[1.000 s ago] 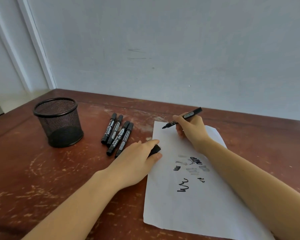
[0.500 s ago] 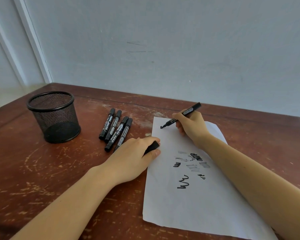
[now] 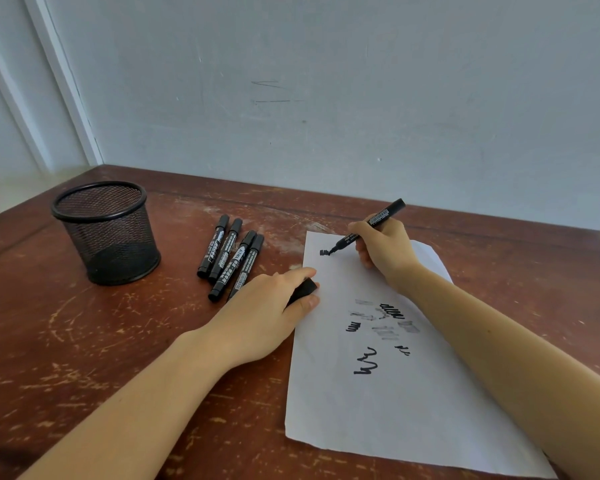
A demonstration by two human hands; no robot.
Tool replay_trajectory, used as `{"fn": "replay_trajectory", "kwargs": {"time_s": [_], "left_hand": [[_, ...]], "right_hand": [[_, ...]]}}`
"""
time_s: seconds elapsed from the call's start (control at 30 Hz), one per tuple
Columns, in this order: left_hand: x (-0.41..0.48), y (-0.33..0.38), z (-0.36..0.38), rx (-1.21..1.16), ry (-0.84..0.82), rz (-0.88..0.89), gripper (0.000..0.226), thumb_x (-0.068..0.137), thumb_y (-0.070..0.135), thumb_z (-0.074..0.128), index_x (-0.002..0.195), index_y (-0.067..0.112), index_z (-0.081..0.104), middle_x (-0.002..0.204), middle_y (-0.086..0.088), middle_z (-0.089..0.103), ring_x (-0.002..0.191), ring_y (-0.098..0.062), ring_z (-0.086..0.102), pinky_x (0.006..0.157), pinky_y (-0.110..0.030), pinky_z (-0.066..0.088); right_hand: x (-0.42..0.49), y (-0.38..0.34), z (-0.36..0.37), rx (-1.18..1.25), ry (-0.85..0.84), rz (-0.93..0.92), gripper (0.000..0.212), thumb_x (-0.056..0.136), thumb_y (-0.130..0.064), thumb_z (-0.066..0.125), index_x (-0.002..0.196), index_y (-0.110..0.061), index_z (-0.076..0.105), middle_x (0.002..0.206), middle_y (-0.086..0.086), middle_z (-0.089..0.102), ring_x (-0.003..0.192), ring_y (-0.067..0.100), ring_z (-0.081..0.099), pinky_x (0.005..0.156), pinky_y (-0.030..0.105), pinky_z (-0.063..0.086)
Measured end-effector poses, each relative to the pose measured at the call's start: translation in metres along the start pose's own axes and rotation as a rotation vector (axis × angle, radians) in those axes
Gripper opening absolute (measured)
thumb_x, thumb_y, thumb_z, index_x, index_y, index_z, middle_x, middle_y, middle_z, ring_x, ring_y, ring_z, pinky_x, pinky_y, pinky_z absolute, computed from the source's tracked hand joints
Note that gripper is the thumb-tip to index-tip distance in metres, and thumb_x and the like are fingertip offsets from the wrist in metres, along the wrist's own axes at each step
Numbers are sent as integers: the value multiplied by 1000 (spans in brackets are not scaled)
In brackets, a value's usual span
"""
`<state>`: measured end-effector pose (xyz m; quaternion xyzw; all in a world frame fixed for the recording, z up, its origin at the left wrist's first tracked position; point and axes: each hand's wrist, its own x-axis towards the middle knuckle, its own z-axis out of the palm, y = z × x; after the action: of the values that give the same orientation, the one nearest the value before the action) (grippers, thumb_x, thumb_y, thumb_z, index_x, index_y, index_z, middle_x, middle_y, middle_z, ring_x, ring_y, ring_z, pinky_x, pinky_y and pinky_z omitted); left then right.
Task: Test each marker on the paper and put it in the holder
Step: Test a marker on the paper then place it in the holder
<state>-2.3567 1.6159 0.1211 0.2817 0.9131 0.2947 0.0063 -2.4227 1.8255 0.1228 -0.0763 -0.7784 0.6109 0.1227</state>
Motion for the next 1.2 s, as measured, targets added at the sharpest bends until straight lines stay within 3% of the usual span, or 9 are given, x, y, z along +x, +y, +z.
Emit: {"fn": "replay_trajectory", "kwargs": {"time_s": [0.2,0.3,0.4,0.47,0.57,0.77,0.87,0.93,1.2], "left_hand": [[0,-1,0,2,8,-3,46,95,43,42,139,32,35,130,3,58,114,-16,54,94,-38,45],[0,-2,1,-53,3,-12,36,94,42,44,127,28,38,132,1,57,121,-14,52,96,-38,46],[-1,0,1,-63,24,15,25,94,43,42,111,26,38,104,4,67,89,-8,62,74,-32,50],[0,0,1,-64,41,37,22,95,44,41,106,26,37,79,8,63,66,-5,56,58,-28,42],[1,0,2,-78,55,29,23,95,45,41,105,25,39,64,7,52,54,-6,47,53,-25,32],[-2,2,0,-117,94,9,21,95,43,42,105,25,46,71,8,54,60,-4,49,52,-22,29],[-3,2,-4,-101,186,11,25,94,41,46,112,24,52,88,7,63,73,-6,55,58,-21,35],[-4,5,-7,-98,244,21,26,93,38,50,113,23,57,88,6,65,70,-4,55,58,-20,38],[-8,10,-11,-95,321,42,23,90,34,57,108,22,65,88,10,63,75,-5,55,63,-19,40]], "right_hand": [[-2,-2,-1,8,8,14,26,89,-13,56,64,-10,48,55,5,49,44,18,40,46,29,33],[-2,-4,-1,16,-8,36,27,88,-11,55,62,-9,47,54,6,46,43,18,37,44,28,30],[-3,-7,-1,66,2,60,23,89,-11,57,67,-9,49,53,4,47,42,17,38,43,26,32],[-4,-9,-2,149,26,88,21,89,-10,59,70,-7,51,54,6,47,43,17,39,41,25,32],[-8,-16,-6,253,21,124,18,88,-8,61,72,-6,53,56,7,47,43,16,40,42,25,34],[-32,-45,-21,399,-101,110,12,88,-7,61,77,-6,59,56,8,57,43,18,46,42,24,40],[-49,-57,-26,438,-200,130,22,92,-16,49,75,-7,57,56,10,58,44,19,49,44,25,42],[-59,-60,-27,455,-255,143,26,93,-20,42,74,-6,55,58,12,58,45,21,50,44,25,43],[-75,-58,-26,412,-211,143,24,94,-16,46,73,-7,53,56,11,56,44,21,49,44,27,41]]}}
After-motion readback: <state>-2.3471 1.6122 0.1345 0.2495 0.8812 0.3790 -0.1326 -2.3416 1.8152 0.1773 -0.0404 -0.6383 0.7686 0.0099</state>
